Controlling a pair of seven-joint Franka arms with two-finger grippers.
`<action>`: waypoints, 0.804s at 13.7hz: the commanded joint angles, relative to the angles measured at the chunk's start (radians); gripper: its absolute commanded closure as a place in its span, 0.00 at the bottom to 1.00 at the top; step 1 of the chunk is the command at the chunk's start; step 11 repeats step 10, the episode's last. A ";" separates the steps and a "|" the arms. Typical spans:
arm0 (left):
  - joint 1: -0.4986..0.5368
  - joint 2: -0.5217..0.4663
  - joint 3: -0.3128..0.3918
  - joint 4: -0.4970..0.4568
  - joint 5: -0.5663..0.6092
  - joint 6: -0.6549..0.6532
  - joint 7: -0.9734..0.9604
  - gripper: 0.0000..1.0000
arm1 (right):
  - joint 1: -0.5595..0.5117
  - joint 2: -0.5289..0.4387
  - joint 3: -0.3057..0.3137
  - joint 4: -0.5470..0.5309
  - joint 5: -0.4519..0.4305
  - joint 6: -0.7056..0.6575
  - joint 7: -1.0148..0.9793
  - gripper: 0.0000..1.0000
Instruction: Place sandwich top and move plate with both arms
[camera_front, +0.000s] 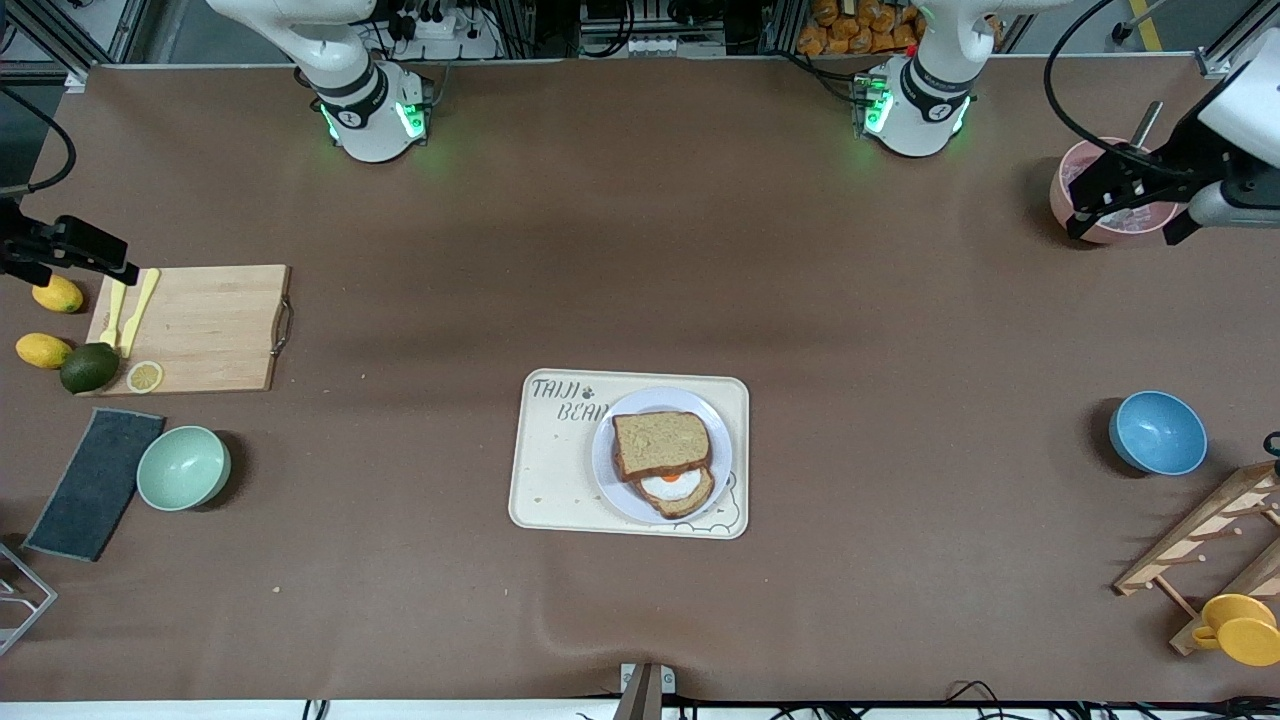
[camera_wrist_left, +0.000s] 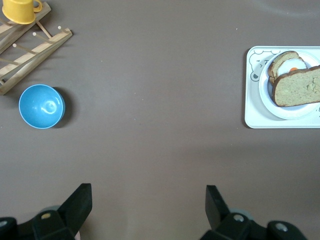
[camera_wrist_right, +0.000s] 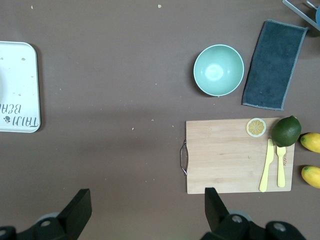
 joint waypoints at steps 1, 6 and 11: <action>-0.016 0.012 0.017 0.039 0.013 -0.039 -0.008 0.00 | -0.007 0.002 0.004 0.007 -0.008 -0.007 0.011 0.00; -0.009 0.015 0.017 0.031 0.013 -0.039 -0.010 0.00 | -0.007 0.002 0.004 0.007 -0.008 -0.009 0.011 0.00; 0.004 0.031 0.017 0.029 0.010 -0.039 -0.011 0.00 | -0.005 0.002 0.004 0.007 -0.008 -0.005 0.011 0.00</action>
